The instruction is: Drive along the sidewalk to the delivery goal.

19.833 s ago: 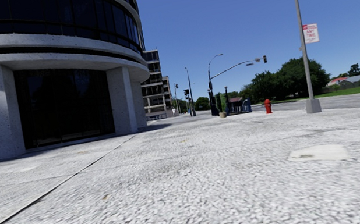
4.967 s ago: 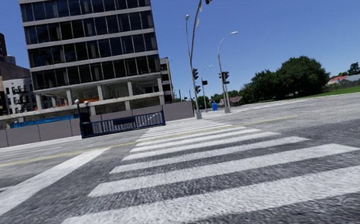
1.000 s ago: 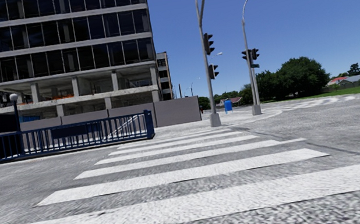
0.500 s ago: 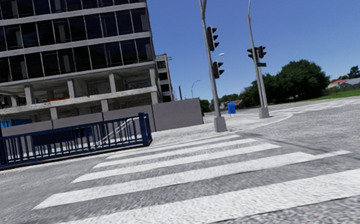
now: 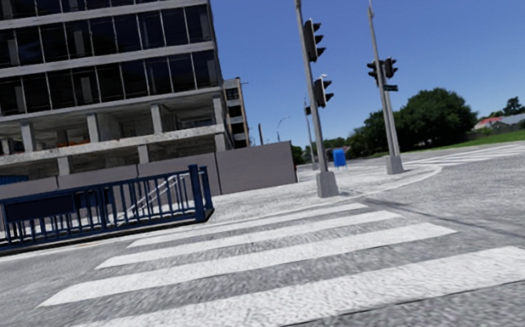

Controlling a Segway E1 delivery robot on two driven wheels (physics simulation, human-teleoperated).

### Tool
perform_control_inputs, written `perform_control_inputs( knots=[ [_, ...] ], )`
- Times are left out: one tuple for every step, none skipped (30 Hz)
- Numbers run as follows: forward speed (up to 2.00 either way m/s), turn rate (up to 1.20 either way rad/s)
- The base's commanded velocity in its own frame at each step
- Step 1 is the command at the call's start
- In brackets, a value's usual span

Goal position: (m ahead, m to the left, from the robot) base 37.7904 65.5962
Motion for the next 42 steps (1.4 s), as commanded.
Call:
perform_control_inputs(
  knots=[
    [2.0,0.0],
    [2.0,0.0],
    [2.0,0.0],
    [2.0,0.0],
    [2.0,0.0],
    [2.0,0.0],
    [2.0,0.0],
    [2.0,0.0],
    [2.0,0.0],
    [2.0,0.0],
    [2.0,0.0],
    [2.0,0.0],
    [2.0,0.0],
    [2.0,0.0],
    [2.0,0.0],
    [2.0,0.0],
    [2.0,0.0],
    [2.0,0.0],
    [2.0,0.0],
    [2.0,0.0],
    [2.0,0.0],
    [2.0,0.0],
    [2.0,0.0],
    [2.0,0.0],
    [2.0,0.0],
    [2.0,0.0],
    [2.0,0.0],
    [2.0,0.0],
    [2.0,0.0],
    [2.0,0.0],
    [2.0,0.0],
    [2.0,0.0],
    [2.0,0.0],
    [2.0,0.0],
    [2.0,0.0],
    [2.0,0.0],
    [2.0,0.0],
    [2.0,0.0],
    [2.0,0.0],
    [2.0,0.0],
    [2.0,0.0],
    [2.0,0.0]
  ],
)
